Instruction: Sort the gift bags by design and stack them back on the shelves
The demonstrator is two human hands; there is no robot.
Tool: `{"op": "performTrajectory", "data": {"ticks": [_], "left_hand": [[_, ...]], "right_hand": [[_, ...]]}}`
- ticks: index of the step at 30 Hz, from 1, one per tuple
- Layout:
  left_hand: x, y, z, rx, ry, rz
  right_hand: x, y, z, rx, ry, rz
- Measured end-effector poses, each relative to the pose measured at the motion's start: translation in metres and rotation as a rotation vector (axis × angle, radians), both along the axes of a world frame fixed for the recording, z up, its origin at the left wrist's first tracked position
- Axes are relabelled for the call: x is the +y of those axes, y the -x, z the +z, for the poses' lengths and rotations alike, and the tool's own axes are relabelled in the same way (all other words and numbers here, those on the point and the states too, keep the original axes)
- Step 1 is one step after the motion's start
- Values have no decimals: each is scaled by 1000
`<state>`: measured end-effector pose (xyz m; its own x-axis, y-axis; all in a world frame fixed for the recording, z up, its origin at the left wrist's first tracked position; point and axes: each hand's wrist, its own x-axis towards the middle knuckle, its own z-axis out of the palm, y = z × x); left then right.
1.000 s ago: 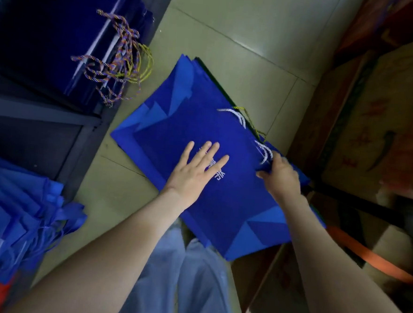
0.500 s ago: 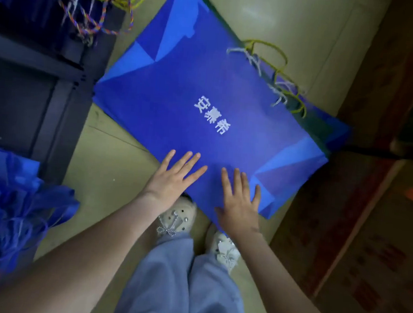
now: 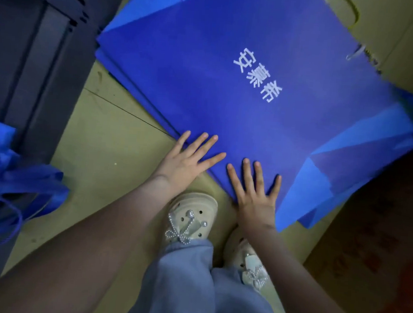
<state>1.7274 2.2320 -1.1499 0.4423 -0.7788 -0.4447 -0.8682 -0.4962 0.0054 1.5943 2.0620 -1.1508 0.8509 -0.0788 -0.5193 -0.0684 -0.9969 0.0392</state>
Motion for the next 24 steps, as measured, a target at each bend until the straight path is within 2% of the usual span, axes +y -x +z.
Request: {"op": "performTrajectory", "data": {"ticks": [1,5,9,13,16,20,24], "left_hand": [[-3,-2,-4,-43,62,2],[-25,-6,-11,27,-59,3],[-36,-9,-12,-55,-37,5],[-57,-17,-10,-26,-70,-24],[-76,-22,-9,-44,-95,3],[-101,-35,-8,-287,16,79],[-129,-55,-13,-321,51,-1]], "right_hand": [[-10,-2,-3,-13,-5,3],[-38,-9,-7,-51,-25,9],[-49,-11,-12,-163,0,68],[-59,-16,-13,-213,33,98],[-75,-33,-13,-279,64,58],[-105,-48,-4,-381,31,-32],[-139,-54,-8,-408,73,-218]]}}
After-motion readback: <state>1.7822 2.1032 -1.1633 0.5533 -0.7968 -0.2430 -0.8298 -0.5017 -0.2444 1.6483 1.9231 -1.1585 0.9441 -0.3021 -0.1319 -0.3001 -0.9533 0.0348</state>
